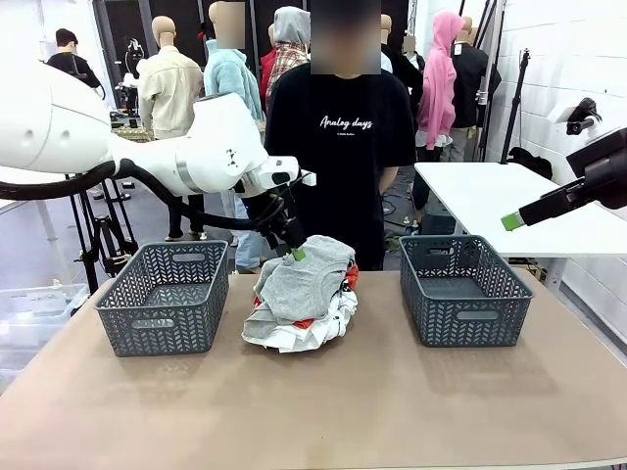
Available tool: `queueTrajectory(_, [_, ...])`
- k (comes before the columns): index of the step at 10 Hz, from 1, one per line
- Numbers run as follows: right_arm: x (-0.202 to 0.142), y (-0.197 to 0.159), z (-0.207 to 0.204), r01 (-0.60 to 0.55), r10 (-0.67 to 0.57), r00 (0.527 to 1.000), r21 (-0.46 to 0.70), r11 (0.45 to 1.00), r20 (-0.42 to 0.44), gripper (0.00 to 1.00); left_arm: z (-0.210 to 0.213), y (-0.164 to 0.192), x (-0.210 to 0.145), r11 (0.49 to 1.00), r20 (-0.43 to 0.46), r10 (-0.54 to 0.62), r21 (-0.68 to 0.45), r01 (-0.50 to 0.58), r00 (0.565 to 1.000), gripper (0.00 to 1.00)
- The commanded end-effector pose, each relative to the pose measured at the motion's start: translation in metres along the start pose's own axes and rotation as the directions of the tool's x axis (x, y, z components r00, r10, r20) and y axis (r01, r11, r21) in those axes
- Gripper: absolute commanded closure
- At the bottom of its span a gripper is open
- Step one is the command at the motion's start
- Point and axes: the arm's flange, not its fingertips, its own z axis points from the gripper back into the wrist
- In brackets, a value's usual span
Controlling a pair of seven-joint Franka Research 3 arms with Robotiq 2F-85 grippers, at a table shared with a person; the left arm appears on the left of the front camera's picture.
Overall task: Sort the tops and bottoms.
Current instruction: Lift clothes from the center of the table with your left hand.
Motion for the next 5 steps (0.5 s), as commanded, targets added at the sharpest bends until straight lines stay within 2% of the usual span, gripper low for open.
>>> queueTrajectory(1, [-0.001, -0.001, -0.001, 0.001, -0.001, 1.000, 0.014, 1.000, -0.001, 0.00, -0.013, 0.005, 0.011, 1.000, -0.039, 0.008, -0.004, -0.008, 0.999, 0.00])
queueTrajectory(5, [-0.001, -0.001, -0.001, 0.001, -0.001, 1.000, 0.014, 1.000, -0.001, 0.00, -0.029, 0.010, 0.016, 1.000, -0.057, 0.017, -0.011, -0.018, 0.998, 0.00])
